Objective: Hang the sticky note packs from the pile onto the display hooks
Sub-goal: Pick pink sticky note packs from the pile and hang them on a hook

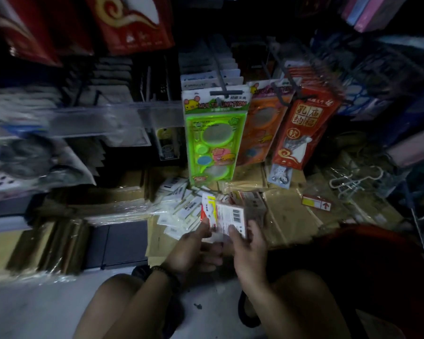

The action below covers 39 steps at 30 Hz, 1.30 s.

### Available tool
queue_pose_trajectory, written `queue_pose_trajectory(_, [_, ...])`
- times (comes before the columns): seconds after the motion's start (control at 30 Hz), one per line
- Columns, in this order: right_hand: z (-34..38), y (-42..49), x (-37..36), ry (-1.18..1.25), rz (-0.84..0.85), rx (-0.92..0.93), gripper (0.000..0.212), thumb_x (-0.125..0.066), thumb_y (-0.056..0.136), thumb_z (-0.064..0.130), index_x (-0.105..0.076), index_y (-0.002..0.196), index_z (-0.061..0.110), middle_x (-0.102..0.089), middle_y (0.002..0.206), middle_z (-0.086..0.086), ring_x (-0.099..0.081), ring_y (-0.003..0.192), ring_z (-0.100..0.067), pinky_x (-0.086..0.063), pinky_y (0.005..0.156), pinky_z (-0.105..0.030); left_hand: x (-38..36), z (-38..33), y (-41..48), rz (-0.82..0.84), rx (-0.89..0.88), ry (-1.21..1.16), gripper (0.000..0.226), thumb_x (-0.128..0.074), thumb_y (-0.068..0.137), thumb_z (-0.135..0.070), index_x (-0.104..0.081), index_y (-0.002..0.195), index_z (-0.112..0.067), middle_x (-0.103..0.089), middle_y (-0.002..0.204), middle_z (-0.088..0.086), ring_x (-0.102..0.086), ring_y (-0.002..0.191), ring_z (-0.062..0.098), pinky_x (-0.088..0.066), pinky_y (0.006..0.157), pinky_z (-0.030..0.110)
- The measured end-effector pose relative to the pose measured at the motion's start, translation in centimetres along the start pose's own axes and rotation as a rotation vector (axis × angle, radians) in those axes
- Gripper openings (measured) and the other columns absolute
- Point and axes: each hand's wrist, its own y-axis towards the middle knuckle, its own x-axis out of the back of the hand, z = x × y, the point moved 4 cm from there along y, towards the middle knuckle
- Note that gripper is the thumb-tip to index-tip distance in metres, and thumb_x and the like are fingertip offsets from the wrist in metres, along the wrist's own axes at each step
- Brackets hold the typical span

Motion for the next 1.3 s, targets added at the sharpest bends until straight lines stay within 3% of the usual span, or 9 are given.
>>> queue_pose_trajectory(0.17, [1.7,-2.3,-1.2,-0.217,0.226,0.222,0.010,-0.076,0.084,0.016,-0.073,0.093,0.018,-0.077,0.102,0.003,-0.076,0.093,-0.022,-0.062,0.081,-0.047,0.9,0.1,-2.3,0.082,0.000,-0.206,0.080,-0.047,0.093,-0.080,-0.074,0.124,-0.012,-0.077,0.119,0.019,-0.071,0.107,0.035,-0.055,0.089,0.043])
queue_pose_trajectory(0.33, [2.8,-4.8,-2.4,-0.381,0.372,0.469,0.032,-0.066,0.072,0.016,-0.079,0.101,0.023,-0.065,0.122,0.015,-0.064,0.124,-0.012,-0.054,0.100,-0.028,2.7,0.7,-4.3,-0.011,-0.085,-0.291,0.049,-0.066,0.099,-0.035,-0.069,0.132,0.000,-0.077,0.118,0.026,-0.079,0.095,0.034,-0.065,0.075,0.041])
queue_pose_trajectory(0.53, [5.4,-7.1,-2.4,-0.288,0.400,0.322,0.029,-0.074,0.094,0.002,-0.076,0.100,0.030,-0.076,0.101,0.007,-0.074,0.095,-0.012,-0.058,0.081,-0.027,4.2,1.2,-9.5,-0.029,-0.319,-0.257,0.026,-0.067,0.100,-0.011,-0.070,0.125,-0.003,-0.078,0.111,0.025,-0.079,0.087,0.032,-0.064,0.064,0.037])
queue_pose_trajectory(0.67, [11.4,-8.2,-3.7,-0.283,0.466,0.358,0.035,-0.074,0.093,0.004,-0.076,0.106,0.037,-0.078,0.110,0.016,-0.075,0.102,-0.010,-0.061,0.087,-0.036,5.4,0.1,-12.8,-0.129,-0.441,-0.176,0.045,-0.082,0.085,-0.017,-0.071,0.126,-0.004,-0.079,0.109,0.023,-0.077,0.088,0.031,-0.061,0.063,0.036])
queue_pose_trajectory(0.83, [19.5,-10.1,-5.9,-0.243,0.528,0.432,0.039,-0.073,0.095,0.000,-0.079,0.110,0.035,-0.079,0.111,0.020,-0.074,0.106,-0.004,-0.061,0.093,-0.035,6.3,-5.5,-18.1,-0.064,-0.554,-0.130,0.041,-0.085,0.086,-0.013,-0.072,0.125,-0.007,-0.077,0.117,0.023,-0.077,0.094,0.030,-0.065,0.069,0.039])
queue_pose_trajectory(0.93, [24.7,-11.0,-7.1,-0.198,0.525,0.502,0.042,-0.070,0.097,-0.002,-0.079,0.112,0.035,-0.080,0.110,0.018,-0.075,0.099,-0.004,-0.059,0.084,-0.030,6.7,-9.9,-21.8,-0.074,-0.694,-0.134,0.052,-0.089,0.081,-0.011,-0.067,0.129,-0.007,-0.075,0.120,0.026,-0.075,0.093,0.033,-0.064,0.067,0.037])
queue_pose_trajectory(1.07, [32.7,-13.0,-8.2,-0.130,0.575,0.596,0.054,-0.063,0.100,-0.009,-0.078,0.110,0.042,-0.077,0.117,0.025,-0.075,0.099,-0.004,-0.062,0.073,-0.029,7.1,-15.4,-27.0,-0.126,-0.894,-0.110,0.048,-0.085,0.084,-0.009,-0.064,0.127,-0.010,-0.072,0.116,0.034,-0.070,0.082,0.040,-0.058,0.073,0.054])
queue_pose_trajectory(1.2, [40.2,-15.1,-9.5,-0.055,0.610,0.685,0.052,-0.066,0.098,-0.009,-0.077,0.109,0.041,-0.077,0.116,0.027,-0.075,0.095,-0.004,-0.064,0.077,-0.032,7.1,-20.7,-32.7,-0.211,-1.057,-0.110,0.042,-0.080,0.088,0.001,-0.064,0.124,-0.014,-0.079,0.111,0.017,-0.077,0.086,0.029,-0.063,0.059,0.035])
queue_pose_trajectory(1.3, [45.7,-16.3,-10.6,-0.009,0.623,0.763,0.049,-0.069,0.096,-0.010,-0.078,0.107,0.038,-0.078,0.112,0.025,-0.075,0.088,-0.002,-0.062,0.071,-0.026,7.5,-24.8,-37.0,-0.252,-1.154,-0.095,0.051,-0.086,0.081,-0.007,-0.065,0.127,-0.012,-0.080,0.114,0.015,-0.079,0.095,0.030,-0.064,0.067,0.036])
